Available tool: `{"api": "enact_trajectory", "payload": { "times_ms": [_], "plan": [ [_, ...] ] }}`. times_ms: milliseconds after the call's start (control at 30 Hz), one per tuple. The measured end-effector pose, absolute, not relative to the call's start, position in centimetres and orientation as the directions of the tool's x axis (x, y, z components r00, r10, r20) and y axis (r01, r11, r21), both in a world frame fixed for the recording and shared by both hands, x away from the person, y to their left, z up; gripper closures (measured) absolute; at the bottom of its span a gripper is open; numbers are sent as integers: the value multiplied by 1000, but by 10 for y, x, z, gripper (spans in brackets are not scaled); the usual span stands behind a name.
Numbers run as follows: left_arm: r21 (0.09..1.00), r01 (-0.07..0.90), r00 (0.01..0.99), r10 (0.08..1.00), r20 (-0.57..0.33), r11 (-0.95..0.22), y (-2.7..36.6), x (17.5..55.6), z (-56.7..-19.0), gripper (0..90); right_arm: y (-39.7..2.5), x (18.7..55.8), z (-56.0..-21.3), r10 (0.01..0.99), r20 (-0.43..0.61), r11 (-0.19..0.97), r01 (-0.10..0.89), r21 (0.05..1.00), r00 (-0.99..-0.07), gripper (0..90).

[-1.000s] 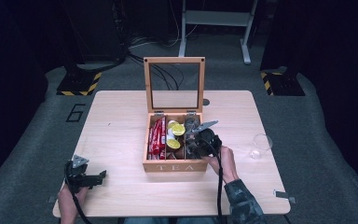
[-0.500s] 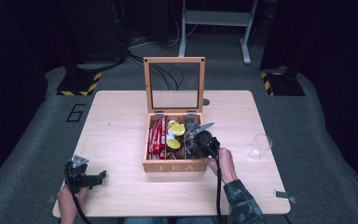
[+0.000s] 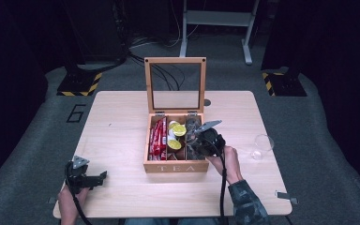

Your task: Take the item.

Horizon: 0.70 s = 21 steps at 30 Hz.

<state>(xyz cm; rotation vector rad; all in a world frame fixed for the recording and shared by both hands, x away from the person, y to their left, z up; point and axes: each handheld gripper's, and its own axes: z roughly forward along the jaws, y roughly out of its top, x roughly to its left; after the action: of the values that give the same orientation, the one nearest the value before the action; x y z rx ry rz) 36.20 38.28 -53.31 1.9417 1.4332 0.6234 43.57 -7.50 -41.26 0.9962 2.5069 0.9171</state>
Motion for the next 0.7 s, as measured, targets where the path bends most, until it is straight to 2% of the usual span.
{"api": "enact_trajectory", "payload": {
  "times_ms": [700],
  "plan": [
    [729, 653, 294, 956, 2, -202, 383, 362, -533, 4, -95, 431, -390, 725, -57, 524, 495, 693, -687, 747]
  ]
}}
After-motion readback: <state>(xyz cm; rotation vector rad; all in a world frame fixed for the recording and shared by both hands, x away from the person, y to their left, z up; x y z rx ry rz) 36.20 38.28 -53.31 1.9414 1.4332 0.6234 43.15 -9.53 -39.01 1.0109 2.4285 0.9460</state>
